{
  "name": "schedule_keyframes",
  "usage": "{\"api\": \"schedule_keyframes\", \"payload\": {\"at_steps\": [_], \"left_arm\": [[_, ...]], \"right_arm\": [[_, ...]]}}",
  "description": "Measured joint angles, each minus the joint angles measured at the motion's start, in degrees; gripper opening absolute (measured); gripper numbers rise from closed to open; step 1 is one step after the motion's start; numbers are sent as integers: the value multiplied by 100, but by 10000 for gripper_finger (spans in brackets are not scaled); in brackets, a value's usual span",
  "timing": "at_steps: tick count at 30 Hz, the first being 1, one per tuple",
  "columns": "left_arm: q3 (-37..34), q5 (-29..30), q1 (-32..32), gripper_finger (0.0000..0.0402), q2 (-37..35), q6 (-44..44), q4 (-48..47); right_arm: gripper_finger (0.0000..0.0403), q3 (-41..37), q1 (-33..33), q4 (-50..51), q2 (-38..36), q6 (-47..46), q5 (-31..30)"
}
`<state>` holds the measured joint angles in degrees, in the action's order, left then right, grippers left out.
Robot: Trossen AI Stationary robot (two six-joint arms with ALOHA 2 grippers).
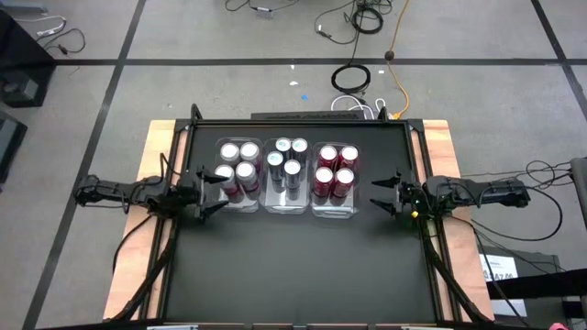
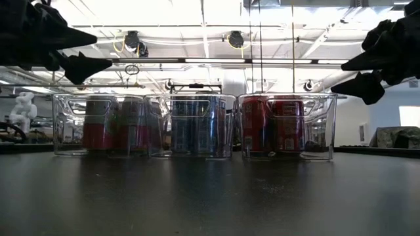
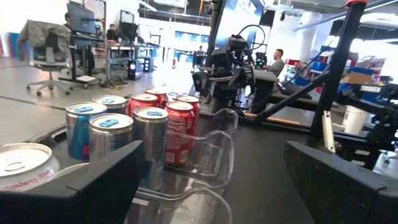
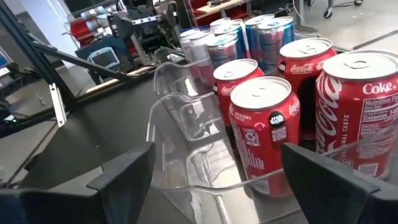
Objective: Sort soda cans
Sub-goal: Return to Home Position
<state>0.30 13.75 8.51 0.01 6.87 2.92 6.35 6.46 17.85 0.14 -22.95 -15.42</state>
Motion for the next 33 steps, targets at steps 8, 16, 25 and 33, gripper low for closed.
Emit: {"api": "schedule_keyframes", "payload": {"at_steps": [8,16,25,33], "left_arm": [[-4,-18,-28,390,0,-297,-15],[-4,-21,-28,390,0,-290,-22],[-4,-23,-28,390,0,-288,-24],[-4,-23,-28,390,0,-294,-28]], "right_arm": [[338,0,2,-18,2,53,31],[338,-75,2,-473,4,157,15],[338,-134,2,-744,20,454,-109],[338,-409,2,-1738,279,834,-87]]}}
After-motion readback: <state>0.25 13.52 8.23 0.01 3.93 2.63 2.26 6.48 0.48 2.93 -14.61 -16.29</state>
